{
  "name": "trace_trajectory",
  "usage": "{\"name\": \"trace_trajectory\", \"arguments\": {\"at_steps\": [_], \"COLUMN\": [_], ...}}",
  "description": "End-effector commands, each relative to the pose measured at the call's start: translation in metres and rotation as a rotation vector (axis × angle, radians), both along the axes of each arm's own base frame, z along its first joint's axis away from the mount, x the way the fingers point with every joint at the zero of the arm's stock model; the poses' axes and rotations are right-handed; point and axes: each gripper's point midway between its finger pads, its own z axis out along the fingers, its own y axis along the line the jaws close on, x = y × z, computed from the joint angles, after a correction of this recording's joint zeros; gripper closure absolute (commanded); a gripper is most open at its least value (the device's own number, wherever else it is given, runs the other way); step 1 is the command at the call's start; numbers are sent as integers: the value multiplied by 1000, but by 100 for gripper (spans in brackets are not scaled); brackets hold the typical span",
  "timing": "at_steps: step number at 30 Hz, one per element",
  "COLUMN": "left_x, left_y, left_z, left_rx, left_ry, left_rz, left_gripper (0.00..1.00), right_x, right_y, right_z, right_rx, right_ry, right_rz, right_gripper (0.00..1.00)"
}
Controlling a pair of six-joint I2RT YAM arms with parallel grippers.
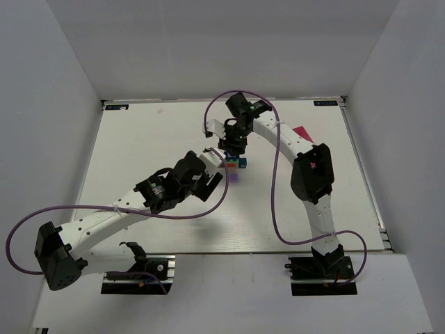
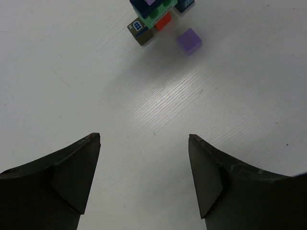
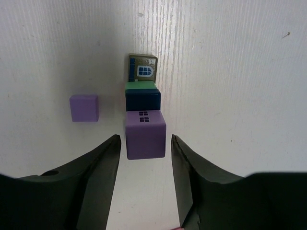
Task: Build the wood block tower
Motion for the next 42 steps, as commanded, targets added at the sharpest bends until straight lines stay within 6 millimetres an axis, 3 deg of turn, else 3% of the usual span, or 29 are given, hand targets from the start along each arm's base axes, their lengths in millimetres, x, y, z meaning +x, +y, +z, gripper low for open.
{"name": "trace_trajectory", "arguments": {"at_steps": [1,3,7,9,16,19,20,22,25,26,28,32,33,35,36,37,38,39,40,41,42], "left_x": [0,0,0,0,0,0,-1,-2,-2,-4,-3,-3,-4,-4,-2,-4,-3,0,-1,0,4], "left_y": [3,3,3,3,3,3,2,3,0,-1,-2,-10,-12,-22,-26,-34,-44,-49,-54,-62,-66], "left_z": [11,11,11,11,11,8,11,14,16,19,20,22,19,18,21,19,5,4,-7,-11,-31], "left_rx": [-34,-34,-34,-34,-34,-34,-44,-53,-73,-83,-92,-116,-123,-159,-172,-203,-183,-196,-227,-244,-228], "left_ry": [-23,-23,-23,-23,-23,-23,-24,-31,-38,-39,-46,-52,-46,-13,-6,25,66,92,145,164,201], "left_rz": [6,6,6,6,6,6,-1,-1,-11,-19,-19,-51,-63,-58,-49,-34,-27,-5,45,67,114], "left_gripper": [16,16,16,16,16,16,16,16,16,16,16,16,20,26,37,45,51,57,70,75,77], "right_x": [4,4,5,3,2,-3,-5,-10,-19,-28,-27,-32,-29,-28,-33,-34,-41,-53,-59,-61,-71], "right_y": [9,8,10,9,10,7,8,2,-8,-15,-20,-46,-46,-59,-74,-77,-80,-85,-89,-93,-100], "right_z": [9,8,14,17,34,50,65,70,102,98,110,110,118,107,108,112,125,122,125,124,116], "right_rx": [27,28,44,50,86,123,153,163,222,219,240,242,287,343,369,399,467,481,516,532,529], "right_ry": [-26,-24,-39,-42,-75,-85,-112,-117,-208,-203,-248,-257,-268,-219,-257,-261,-240,-225,-225,-212,-199], "right_rz": [9,7,6,5,-6,-16,-16,-24,-46,-51,-88,-246,-307,-512,-588,-616,-656,-662,-666,-696,-709], "right_gripper": [48,46,31,10,10,10,10,10,10,10,10,10,10,10,10,10,10,12,20,47,65]}}
